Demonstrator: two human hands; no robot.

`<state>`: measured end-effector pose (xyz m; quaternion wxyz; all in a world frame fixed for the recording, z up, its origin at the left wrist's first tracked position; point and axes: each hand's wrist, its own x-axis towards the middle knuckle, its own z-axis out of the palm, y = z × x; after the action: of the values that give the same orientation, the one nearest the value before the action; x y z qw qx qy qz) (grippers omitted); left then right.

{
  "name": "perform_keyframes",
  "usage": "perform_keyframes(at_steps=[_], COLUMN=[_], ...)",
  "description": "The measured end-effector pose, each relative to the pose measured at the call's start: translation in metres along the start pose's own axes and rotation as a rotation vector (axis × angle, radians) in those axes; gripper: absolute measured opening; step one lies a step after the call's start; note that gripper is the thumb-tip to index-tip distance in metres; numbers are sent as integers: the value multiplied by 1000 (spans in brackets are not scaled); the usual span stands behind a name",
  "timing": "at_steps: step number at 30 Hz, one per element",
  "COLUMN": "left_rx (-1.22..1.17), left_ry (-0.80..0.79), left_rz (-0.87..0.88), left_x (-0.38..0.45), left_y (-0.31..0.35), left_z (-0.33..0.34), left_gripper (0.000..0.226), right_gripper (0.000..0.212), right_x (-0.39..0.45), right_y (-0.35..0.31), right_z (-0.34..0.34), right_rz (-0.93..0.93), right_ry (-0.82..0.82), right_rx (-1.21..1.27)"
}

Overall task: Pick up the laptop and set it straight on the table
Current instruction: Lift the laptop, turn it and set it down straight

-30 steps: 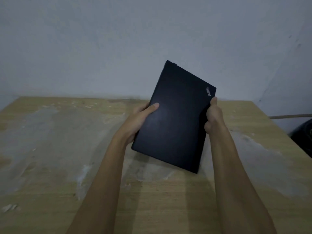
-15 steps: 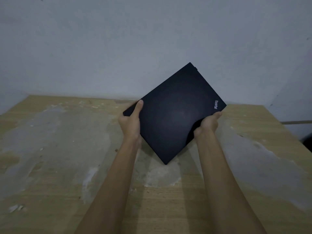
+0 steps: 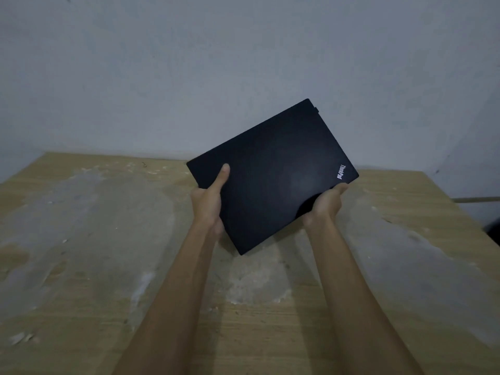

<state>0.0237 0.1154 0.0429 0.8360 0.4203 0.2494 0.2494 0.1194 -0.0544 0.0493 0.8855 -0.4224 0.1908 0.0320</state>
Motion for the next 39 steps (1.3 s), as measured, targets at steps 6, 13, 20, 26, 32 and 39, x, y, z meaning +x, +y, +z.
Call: perform_keyframes(at_steps=[6, 13, 20, 26, 32, 39], left_rx=[-20, 37, 84, 122, 254, 522], left_ry=[-57, -144, -168, -167, -275, -71], left_rz=[-8, -19, -20, 66, 138, 301], left_x=[6, 14, 10, 13, 20, 22], left_y=[25, 44, 51, 58, 54, 32], left_z=[-24, -43, -45, -44, -52, -44], left_gripper=[46, 56, 62, 49, 42, 27], right_gripper=[18, 44, 51, 57, 46, 40], right_x=[3, 0, -3, 12, 19, 39], right_y=[-3, -50, -65, -52, -40, -21], right_z=[-13, -11, 12, -2, -9, -14], right_rz=[-163, -773, -716, -556, -343, -241], right_ry=[-68, -155, -395, -329, -253, -240], right_rx=[-264, -1173, -1150, -903, -613, -647])
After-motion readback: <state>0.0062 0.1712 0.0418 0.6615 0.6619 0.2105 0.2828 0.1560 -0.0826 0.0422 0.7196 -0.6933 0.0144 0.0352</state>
